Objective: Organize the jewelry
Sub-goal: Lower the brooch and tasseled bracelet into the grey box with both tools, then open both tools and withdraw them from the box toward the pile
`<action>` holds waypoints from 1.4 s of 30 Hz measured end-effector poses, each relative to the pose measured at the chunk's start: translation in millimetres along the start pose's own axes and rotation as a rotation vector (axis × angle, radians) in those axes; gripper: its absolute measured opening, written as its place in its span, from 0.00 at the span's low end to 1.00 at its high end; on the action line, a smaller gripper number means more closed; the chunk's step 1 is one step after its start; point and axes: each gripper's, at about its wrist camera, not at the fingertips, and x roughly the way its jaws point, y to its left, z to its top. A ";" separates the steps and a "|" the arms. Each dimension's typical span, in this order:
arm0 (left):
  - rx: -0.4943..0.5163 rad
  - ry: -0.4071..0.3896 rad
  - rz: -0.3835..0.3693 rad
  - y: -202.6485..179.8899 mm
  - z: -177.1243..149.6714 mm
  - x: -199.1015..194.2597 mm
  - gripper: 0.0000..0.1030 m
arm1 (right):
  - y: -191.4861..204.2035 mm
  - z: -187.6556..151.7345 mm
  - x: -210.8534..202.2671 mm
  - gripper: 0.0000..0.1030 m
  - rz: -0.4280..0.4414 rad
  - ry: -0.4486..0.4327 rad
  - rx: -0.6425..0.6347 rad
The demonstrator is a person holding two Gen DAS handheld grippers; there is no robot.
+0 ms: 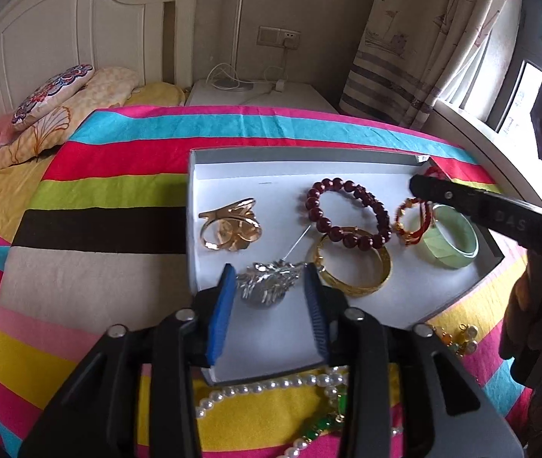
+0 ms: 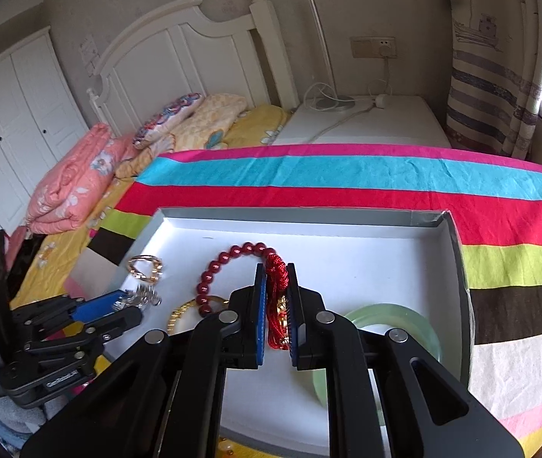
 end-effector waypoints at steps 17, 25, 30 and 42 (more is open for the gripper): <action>-0.106 -0.161 0.032 33.4 -73.0 -92.1 0.88 | 29.9 -65.0 -87.5 0.70 0.085 -0.066 -0.213; -0.258 -0.140 -0.112 67.7 -98.3 -102.1 0.90 | 50.8 -110.4 -77.6 0.63 0.116 0.060 -0.402; -0.216 -0.117 -0.129 57.7 -100.2 -98.0 0.90 | 66.9 -121.0 -69.0 0.52 0.140 0.116 -0.498; 0.051 -0.056 -0.103 7.0 -96.0 -87.0 0.90 | 67.1 -138.3 -72.6 0.25 0.065 0.159 -0.564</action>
